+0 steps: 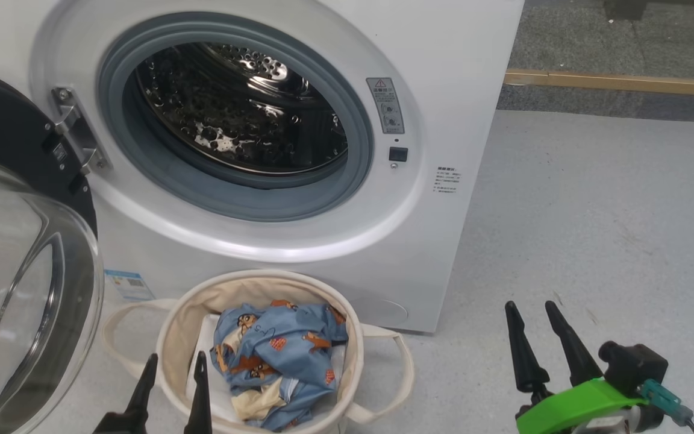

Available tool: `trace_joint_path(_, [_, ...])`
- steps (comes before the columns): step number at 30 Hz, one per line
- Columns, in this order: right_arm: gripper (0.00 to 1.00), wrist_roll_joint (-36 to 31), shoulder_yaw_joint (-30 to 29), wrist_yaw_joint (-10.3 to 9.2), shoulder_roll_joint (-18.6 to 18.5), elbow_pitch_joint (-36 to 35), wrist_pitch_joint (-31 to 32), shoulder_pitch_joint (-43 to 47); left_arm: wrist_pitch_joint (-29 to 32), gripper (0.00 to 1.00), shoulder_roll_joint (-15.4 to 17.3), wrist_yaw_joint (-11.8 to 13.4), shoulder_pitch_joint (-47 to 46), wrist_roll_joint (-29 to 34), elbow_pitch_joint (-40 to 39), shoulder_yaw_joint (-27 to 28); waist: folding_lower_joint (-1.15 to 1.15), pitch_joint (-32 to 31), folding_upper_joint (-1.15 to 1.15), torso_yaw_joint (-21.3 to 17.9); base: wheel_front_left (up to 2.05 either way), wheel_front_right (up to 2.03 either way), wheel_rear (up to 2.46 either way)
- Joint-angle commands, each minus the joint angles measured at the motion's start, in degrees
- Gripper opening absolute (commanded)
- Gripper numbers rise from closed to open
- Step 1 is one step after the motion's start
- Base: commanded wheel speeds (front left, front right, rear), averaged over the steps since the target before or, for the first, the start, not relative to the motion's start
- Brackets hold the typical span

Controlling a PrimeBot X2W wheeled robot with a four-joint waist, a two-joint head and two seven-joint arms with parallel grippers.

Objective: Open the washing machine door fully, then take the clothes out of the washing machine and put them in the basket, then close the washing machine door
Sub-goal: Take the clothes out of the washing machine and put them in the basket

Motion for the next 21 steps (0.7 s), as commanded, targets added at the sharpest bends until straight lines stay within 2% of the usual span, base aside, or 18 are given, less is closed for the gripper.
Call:
trace_joint_path(1, [1.0,0.16,1.58,0.01,0.05,-1.59,-0.7,-0.75,-0.27,1.0,-0.04,-0.14,-1.5,0.05,-1.29,1.43,0.0,0.02,0.0,0.0,0.0,0.0,0.0])
trace_joint_path(21, [1.0,0.57,1.8,0.01,0.05,-1.6,-0.7,-1.12,-0.27,1.0,-0.06,-1.26,-2.09,-0.9,-0.79,0.6,0.0,0.69,0.0,0.05,0.0,0.0,0.0])
